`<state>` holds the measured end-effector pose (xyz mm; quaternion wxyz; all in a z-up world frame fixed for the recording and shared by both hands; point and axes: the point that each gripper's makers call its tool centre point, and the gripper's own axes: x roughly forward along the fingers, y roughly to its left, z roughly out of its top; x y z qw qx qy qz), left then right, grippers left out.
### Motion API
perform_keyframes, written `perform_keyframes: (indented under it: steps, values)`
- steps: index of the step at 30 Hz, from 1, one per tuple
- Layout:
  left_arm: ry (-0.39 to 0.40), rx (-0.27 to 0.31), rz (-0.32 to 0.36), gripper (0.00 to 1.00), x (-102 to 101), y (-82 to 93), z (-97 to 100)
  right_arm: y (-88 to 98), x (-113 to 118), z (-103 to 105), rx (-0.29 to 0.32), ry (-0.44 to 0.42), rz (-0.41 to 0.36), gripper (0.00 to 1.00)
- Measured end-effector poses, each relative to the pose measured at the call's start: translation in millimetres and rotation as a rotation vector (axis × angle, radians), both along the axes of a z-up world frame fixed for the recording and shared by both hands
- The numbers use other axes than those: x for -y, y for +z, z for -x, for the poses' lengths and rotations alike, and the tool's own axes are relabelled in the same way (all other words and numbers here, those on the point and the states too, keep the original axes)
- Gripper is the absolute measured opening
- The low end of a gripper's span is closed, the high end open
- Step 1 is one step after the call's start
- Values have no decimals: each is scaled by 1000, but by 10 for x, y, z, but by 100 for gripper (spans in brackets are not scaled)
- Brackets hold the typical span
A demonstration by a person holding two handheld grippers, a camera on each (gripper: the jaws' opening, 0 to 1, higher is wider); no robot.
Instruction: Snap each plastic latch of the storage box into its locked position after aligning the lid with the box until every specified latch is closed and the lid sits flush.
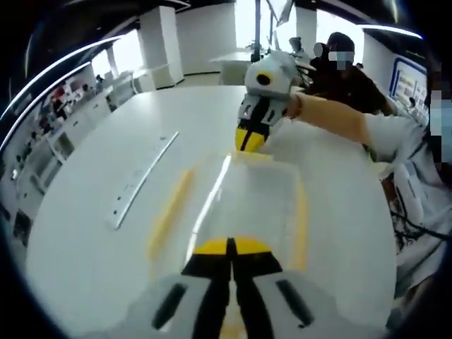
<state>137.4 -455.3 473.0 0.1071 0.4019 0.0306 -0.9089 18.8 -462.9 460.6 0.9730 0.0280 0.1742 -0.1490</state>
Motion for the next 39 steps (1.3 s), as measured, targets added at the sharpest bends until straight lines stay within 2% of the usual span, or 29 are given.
perform_keyframes:
  steps: [4, 7, 8, 9, 10, 11, 12, 14, 15, 17, 18, 22, 24, 26, 30, 34, 39]
  values:
    - [-4, -11, 10, 0, 20, 20, -18, 206, -1, -22, 32, -17, 29, 0]
    - [16, -19, 0, 0, 40, 36, -18, 328, -67, -191, 44, 16, 44, 0]
    - [14, -19, 5, 0, 36, 38, -16, 346, -101, -262, 36, 33, 50, 0]
    - [-6, -5, 37, 3, 49, 49, -31, 339, -105, -335, 11, 47, 47, 0]
    - [-5, -41, 44, 12, 48, 99, -10, 328, -113, -391, -6, 50, 46, 0]
    - [14, -115, 23, 19, 33, 190, 33, 321, -102, -419, -17, 51, 46, 0]
    - [26, -147, 21, 20, 43, 263, 17, 317, -97, -476, -26, 50, 52, 0]
    - [30, -135, 103, 12, 136, 346, -90, 298, -112, -534, -41, 51, 42, 0]
    - [49, -120, 126, 7, 175, 367, -176, 289, -109, -547, -49, 50, 42, 0]
    - [69, -115, 156, 6, 199, 390, -308, 266, -114, -569, -67, 41, 34, 0]
    - [87, -113, 170, 5, 184, 381, -444, 260, -123, -580, -69, 40, 34, 0]
    - [135, -132, 160, 0, 178, 303, -756, 205, -161, -610, -103, 35, 29, 0]
    - [160, -143, 156, 0, 178, 244, -846, 172, -176, -626, -123, 38, 26, 0]
    - [174, -137, 127, 0, 147, 103, -931, 177, -192, -631, -126, 37, 23, 0]
    - [183, -129, 90, 0, 145, -49, -1002, 176, -201, -635, -155, 24, 27, 0]
    - [177, -134, 97, 0, 164, -45, -1001, 172, -199, -628, -175, 18, 37, 0]
    - [167, -142, 98, 0, 161, -59, -996, 171, -213, -626, -173, 13, 34, 0]
